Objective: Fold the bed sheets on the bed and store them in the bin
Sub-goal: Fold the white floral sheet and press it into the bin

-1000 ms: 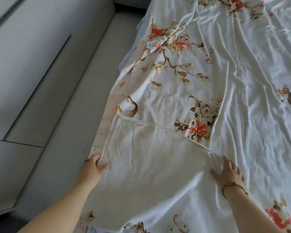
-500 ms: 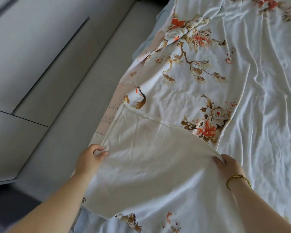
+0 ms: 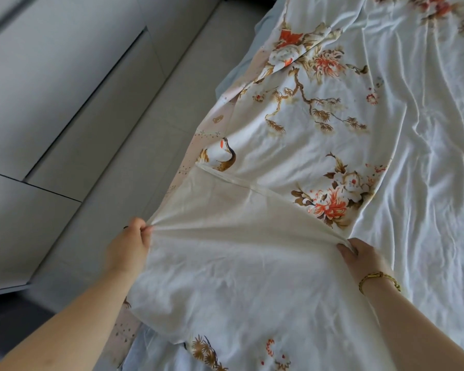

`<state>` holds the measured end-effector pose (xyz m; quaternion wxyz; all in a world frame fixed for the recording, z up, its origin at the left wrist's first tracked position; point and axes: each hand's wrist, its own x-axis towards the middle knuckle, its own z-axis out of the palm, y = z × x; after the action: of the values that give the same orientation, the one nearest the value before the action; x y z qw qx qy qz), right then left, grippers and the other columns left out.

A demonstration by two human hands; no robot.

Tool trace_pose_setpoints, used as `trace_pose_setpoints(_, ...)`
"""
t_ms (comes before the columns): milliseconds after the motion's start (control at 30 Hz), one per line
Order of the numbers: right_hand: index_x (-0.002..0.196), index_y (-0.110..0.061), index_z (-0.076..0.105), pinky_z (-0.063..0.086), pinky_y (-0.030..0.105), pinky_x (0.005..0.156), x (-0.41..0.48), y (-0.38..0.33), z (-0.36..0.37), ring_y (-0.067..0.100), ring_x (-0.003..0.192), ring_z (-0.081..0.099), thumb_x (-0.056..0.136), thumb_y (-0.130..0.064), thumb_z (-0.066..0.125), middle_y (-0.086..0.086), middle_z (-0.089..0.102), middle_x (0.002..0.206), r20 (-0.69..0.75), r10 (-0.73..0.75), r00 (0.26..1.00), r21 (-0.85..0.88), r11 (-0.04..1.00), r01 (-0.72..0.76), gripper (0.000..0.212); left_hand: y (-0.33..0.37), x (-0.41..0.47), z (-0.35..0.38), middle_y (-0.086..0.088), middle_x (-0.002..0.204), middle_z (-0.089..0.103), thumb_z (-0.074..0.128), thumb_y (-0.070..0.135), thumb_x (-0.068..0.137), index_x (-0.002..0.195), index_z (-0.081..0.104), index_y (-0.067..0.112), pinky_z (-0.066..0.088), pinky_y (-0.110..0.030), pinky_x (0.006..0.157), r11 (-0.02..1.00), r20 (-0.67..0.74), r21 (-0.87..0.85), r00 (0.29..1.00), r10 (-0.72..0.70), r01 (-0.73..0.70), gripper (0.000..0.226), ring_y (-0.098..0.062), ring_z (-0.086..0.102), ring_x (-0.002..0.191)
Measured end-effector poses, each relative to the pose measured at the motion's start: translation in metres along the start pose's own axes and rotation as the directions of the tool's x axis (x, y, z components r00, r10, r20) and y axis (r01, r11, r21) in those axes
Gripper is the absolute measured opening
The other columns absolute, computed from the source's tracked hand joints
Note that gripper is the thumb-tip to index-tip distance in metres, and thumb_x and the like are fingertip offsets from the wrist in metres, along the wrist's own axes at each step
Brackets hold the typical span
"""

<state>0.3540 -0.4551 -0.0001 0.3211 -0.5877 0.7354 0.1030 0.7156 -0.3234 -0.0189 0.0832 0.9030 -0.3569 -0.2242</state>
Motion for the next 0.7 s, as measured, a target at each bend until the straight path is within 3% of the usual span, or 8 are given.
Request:
trace_pose_setpoints(67, 0.123, -0.013, 0.050, 0.044, 0.035, 0.082, -0.001, -0.004, 0.002, 0.030, 0.098, 0.054, 0.094, -0.026, 0.046, 0.014, 0.058, 0.109, 0.087, 0.027, 0.996, -0.009, 1.000, -0.027, 0.032, 0.004, -0.002, 0.002, -0.022, 0.106, 0.059, 0.038, 0.018, 0.098, 0.106, 0.047, 0.003, 0.037, -0.038, 0.067, 0.989, 0.069, 0.147, 0.997, -0.035, 0.025, 0.019, -0.039, 0.056, 0.094)
trace_pose_setpoints(167, 0.139, -0.018, 0.033, 0.035, 0.035, 0.101, -0.010, -0.002, 0.000, 0.027, 0.124, 0.043, 0.093, -0.024, 0.048, 0.009, 0.046, 0.136, 0.106, 0.018, 0.994, -0.118, 0.993, -0.005, 0.049, 0.013, -0.012, 0.008, -0.012, 0.142, 0.038, 0.037, 0.020, 0.098, 0.142, 0.027, 0.012, 0.035, -0.036, 0.096, 0.931, 0.162, 0.350, 0.986, 0.047, -0.102, 0.045, -0.029, 0.044, 0.123)
trace_pose_setpoints(300, 0.144, -0.020, 0.021, 0.022, 0.030, 0.109, -0.044, 0.027, -0.012, 0.019, 0.136, 0.028, 0.094, -0.027, 0.045, 0.000, 0.031, 0.148, 0.065, 0.026, 0.998, -0.168, 0.986, -0.014, 0.056, 0.037, -0.042, 0.017, -0.006, 0.155, 0.015, 0.038, 0.020, 0.098, 0.145, 0.021, 0.016, 0.019, -0.032, 0.110, 0.900, 0.224, 0.299, 0.940, 0.258, -0.318, 0.051, -0.023, 0.024, 0.139)
trace_pose_setpoints(400, 0.145, -0.022, 0.019, 0.020, 0.029, 0.111, -0.076, 0.067, -0.027, 0.017, 0.139, 0.024, 0.096, -0.028, 0.041, -0.001, 0.026, 0.151, 0.061, 0.097, 0.993, -0.159, 0.983, -0.087, 0.054, 0.070, -0.070, 0.025, -0.001, 0.155, 0.014, 0.037, 0.022, 0.098, 0.145, 0.022, 0.019, 0.020, -0.028, 0.112, 0.855, 0.316, 0.253, 0.874, 0.370, -0.453, 0.049, -0.018, 0.023, 0.140)
trace_pose_setpoints(467, 0.145, -0.022, 0.019, 0.020, 0.028, 0.111, -0.094, 0.100, -0.037, 0.016, 0.139, 0.023, 0.098, -0.028, 0.038, -0.002, 0.024, 0.152, 0.045, 0.148, 0.988, -0.142, 0.980, -0.141, 0.051, 0.096, -0.091, 0.036, 0.002, 0.153, 0.020, 0.036, 0.021, 0.099, 0.145, 0.025, 0.022, 0.027, -0.025, 0.108, 0.846, 0.396, 0.126, 0.808, 0.436, -0.518, 0.047, -0.016, 0.030, 0.137)
trace_pose_setpoints(567, 0.144, -0.022, 0.020, 0.020, 0.027, 0.111, -0.108, 0.156, -0.047, 0.016, 0.138, 0.024, 0.098, -0.027, 0.036, -0.003, 0.024, 0.151, 0.037, 0.212, 0.977, -0.095, 0.974, -0.208, 0.049, 0.133, -0.133, 0.054, 0.001, 0.144, 0.039, 0.038, 0.020, 0.099, 0.141, 0.030, 0.028, 0.035, -0.021, 0.099, 0.855, 0.529, -0.098, 0.701, 0.479, -0.510, 0.044, -0.011, 0.042, 0.128)
trace_pose_setpoints(700, 0.145, -0.025, 0.017, 0.017, 0.028, 0.112, -0.109, 0.232, -0.045, 0.016, 0.140, 0.020, 0.097, -0.029, 0.035, -0.005, 0.015, 0.154, 0.040, 0.260, 0.965, -0.060, 0.964, -0.258, 0.051, 0.176, -0.185, 0.080, 0.004, 0.139, 0.042, 0.043, 0.025, 0.097, 0.141, 0.027, 0.031, 0.034, -0.019, 0.095, 0.810, 0.565, -0.151, 0.623, 0.541, -0.566, 0.047, -0.006, 0.043, 0.125)
